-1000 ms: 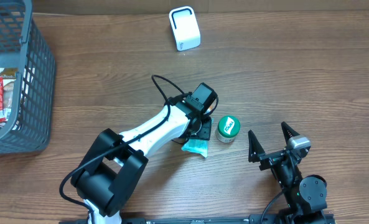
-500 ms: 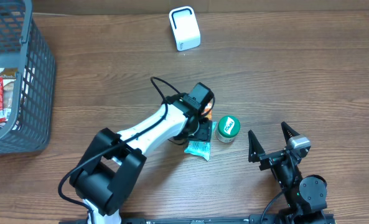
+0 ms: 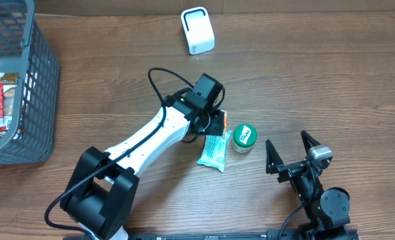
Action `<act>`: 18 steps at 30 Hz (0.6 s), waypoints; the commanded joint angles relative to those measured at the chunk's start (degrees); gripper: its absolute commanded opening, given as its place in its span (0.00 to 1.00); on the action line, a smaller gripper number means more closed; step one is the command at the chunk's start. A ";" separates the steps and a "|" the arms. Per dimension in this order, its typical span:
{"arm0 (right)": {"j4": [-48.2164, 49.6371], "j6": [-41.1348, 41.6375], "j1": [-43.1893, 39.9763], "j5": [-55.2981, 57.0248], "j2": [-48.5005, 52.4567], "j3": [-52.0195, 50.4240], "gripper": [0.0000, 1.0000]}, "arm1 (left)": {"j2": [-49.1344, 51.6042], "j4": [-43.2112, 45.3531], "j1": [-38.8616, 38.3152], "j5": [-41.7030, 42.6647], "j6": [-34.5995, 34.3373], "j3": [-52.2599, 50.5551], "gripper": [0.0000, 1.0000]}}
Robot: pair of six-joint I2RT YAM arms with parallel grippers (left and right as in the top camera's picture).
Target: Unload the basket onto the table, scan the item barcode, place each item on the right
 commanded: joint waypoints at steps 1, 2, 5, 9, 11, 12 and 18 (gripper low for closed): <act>0.11 -0.22 -0.33 0.35 -0.11 -0.61 1.00 | -1.01 1.77 0.02 -2.89 1.09 1.01 0.49; 0.11 -0.22 -0.33 0.35 -0.11 -0.61 1.00 | -0.83 2.58 -0.13 -3.98 1.11 1.01 0.46; 0.11 -0.22 -0.33 0.35 -0.11 -0.61 1.00 | -0.37 4.55 -0.81 -7.39 1.11 0.98 0.44; 0.09 -0.22 -0.33 0.35 -0.11 -0.61 1.00 | 0.33 6.82 -2.34 -8.31 1.16 0.96 0.45; 0.09 -0.22 -0.33 0.35 -0.11 -0.61 1.00 | 0.68 7.50 -3.08 -8.76 1.16 0.96 0.45; 0.11 -0.22 -0.33 0.35 -0.11 -0.61 1.00 | 0.79 7.69 -3.34 -9.31 1.16 0.96 0.45; 0.11 -0.22 -0.33 0.35 -0.11 -0.61 1.00 | 2.56 8.15 -4.15 -11.30 1.14 0.94 0.45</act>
